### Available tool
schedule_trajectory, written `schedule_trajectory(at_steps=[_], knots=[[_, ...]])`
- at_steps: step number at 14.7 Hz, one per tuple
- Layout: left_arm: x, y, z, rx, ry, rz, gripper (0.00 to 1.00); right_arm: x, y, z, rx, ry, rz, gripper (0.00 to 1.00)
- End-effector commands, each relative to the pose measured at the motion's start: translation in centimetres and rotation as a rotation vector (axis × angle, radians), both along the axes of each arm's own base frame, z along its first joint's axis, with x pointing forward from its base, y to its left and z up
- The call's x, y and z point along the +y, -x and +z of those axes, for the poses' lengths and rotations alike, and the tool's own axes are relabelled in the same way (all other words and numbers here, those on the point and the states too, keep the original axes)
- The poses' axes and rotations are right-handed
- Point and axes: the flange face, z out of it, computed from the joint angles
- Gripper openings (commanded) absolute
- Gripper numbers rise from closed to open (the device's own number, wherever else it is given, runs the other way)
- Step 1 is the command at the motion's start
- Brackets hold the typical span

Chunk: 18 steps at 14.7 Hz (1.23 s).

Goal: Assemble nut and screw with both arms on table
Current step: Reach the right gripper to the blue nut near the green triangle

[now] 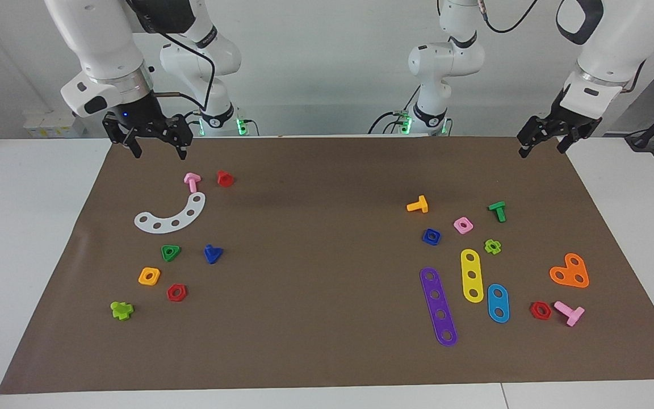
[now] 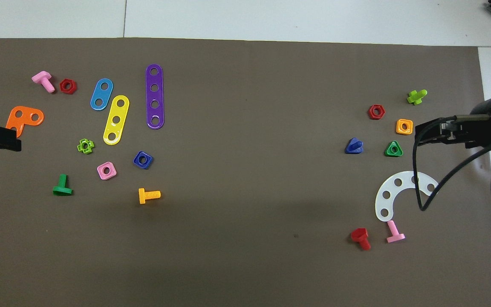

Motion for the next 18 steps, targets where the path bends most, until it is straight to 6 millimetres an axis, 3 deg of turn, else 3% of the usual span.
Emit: schedule_trajectory(at_steps=[1, 10, 12, 15, 18], knots=[[0.1, 0.3, 0.0, 0.002, -0.02, 0.009, 1.0, -0.4, 1.1, -0.3, 0.014, -0.021, -0.019, 1.0], [0.1, 0.3, 0.0, 0.003, -0.02, 0.009, 1.0, -1.5, 0.9, -0.8, 0.014, -0.023, -0.027, 1.0], [0.1, 0.3, 0.0, 0.003, -0.02, 0.009, 1.0, -1.4, 1.0, -2.4, -0.023, -0.025, -0.026, 1.0], [0.1, 0.3, 0.0, 0.002, -0.02, 0.009, 1.0, -1.3, 1.7, -6.9, -0.087, -0.029, -0.022, 1.0], [0.1, 0.3, 0.0, 0.003, -0.02, 0.009, 1.0, -0.8, 0.1, -10.2, -0.086, -0.029, -0.012, 0.99]])
